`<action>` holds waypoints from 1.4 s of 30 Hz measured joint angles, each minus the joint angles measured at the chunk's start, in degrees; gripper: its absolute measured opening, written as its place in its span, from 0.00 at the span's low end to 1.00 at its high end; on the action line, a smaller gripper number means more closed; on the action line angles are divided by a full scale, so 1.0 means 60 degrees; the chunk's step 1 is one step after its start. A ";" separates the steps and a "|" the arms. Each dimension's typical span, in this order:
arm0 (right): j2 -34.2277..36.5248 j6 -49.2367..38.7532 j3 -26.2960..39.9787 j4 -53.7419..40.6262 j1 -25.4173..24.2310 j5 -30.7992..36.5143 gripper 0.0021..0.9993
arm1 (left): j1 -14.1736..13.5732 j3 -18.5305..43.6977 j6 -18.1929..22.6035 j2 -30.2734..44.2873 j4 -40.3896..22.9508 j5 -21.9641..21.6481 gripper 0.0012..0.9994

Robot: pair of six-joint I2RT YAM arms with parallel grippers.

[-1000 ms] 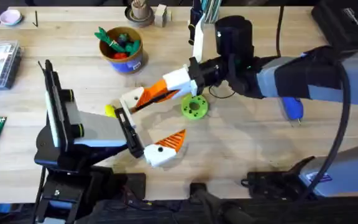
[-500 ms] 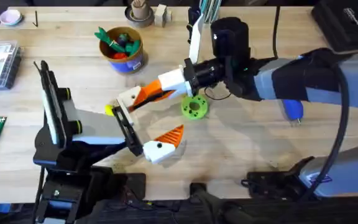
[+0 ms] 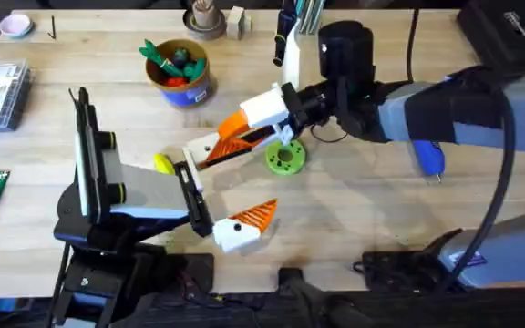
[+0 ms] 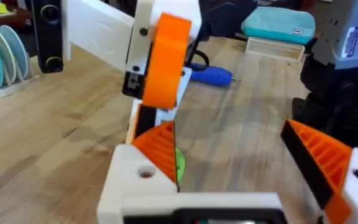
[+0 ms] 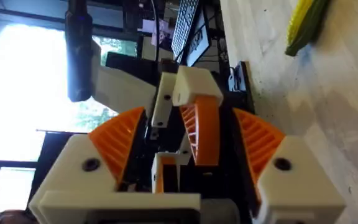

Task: Pick up the gripper from the table and insert it into the empty holder that is missing its gripper. Then pick up a screw, insert it into the mounting hole, and use the screwdriver to tighten it. Finally, clean up the table by picking up the vegetable and placing it into the bucket.

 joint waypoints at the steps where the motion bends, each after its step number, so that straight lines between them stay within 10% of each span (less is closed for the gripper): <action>1: -0.0001 0.0000 0.0002 0.0005 -0.0042 -0.0061 0.83 | 0.0000 0.0000 0.0000 0.0000 -0.0004 0.0024 0.99; 21: -0.0100 -0.2344 0.0005 -0.0275 -0.2056 0.2345 0.97 | 0.0000 0.0000 0.0000 0.0000 -0.0025 0.0170 0.99; 33: -0.2917 -0.7386 0.1549 -0.9635 -0.2845 0.6030 0.97 | 0.0000 0.0000 0.0002 0.0000 -0.0025 0.0173 0.99; 42: -0.5100 -0.9691 0.1896 -1.2651 -0.1823 0.8710 0.97 | 0.0000 0.0000 0.0003 0.0000 -0.0025 0.0182 0.99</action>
